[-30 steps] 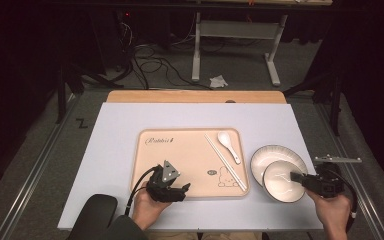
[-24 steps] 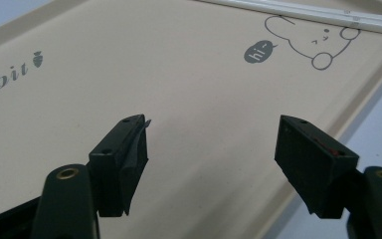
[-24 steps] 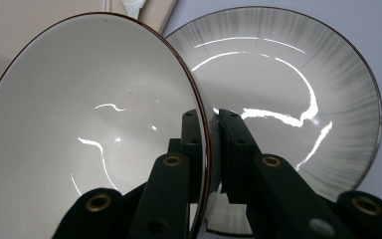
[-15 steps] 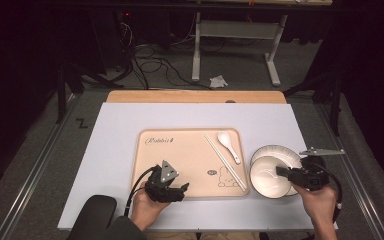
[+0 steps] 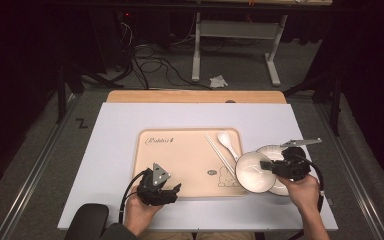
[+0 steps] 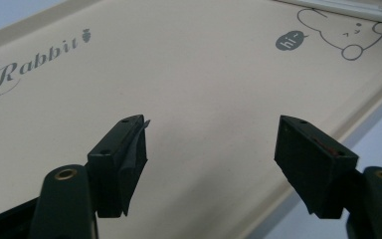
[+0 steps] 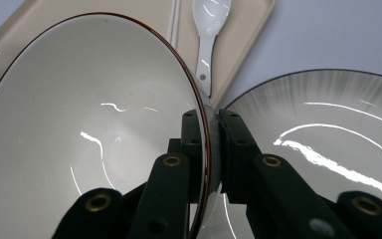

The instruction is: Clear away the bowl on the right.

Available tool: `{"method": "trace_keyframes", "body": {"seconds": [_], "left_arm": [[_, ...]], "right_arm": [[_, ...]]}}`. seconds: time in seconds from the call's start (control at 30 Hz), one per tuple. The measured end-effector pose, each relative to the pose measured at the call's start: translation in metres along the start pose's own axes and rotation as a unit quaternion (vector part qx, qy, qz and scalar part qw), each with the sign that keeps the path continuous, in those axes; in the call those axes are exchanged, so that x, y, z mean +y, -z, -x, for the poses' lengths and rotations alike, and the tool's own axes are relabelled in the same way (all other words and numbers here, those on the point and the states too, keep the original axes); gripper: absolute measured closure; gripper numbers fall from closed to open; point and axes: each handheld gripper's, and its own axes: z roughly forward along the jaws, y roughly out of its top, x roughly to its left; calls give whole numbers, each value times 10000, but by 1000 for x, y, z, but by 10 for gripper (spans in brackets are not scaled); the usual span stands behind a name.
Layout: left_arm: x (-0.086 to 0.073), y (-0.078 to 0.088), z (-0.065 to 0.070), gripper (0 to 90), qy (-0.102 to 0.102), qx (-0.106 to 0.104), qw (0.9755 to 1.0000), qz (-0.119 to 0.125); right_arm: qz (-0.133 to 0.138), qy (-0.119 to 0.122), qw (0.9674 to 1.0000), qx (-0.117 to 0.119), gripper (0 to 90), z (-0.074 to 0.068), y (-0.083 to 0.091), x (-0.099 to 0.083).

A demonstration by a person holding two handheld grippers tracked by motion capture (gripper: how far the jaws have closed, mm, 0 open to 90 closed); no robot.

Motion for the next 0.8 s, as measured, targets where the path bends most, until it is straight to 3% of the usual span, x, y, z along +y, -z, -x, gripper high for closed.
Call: {"method": "trace_keyframes", "body": {"seconds": [0.5,0.63,0.8], "left_arm": [[-11,14,-7,293,298,225,9993,17],[-13,16,-11,291,452,89,9989,43],[-13,18,-15,290,508,128,9986,35]], "right_arm": [[-151,365,9987,331,839,-16,-28,25],[-195,451,9980,396,839,-22,-35,30],[-349,564,9969,433,839,-29,-48,35]]}}
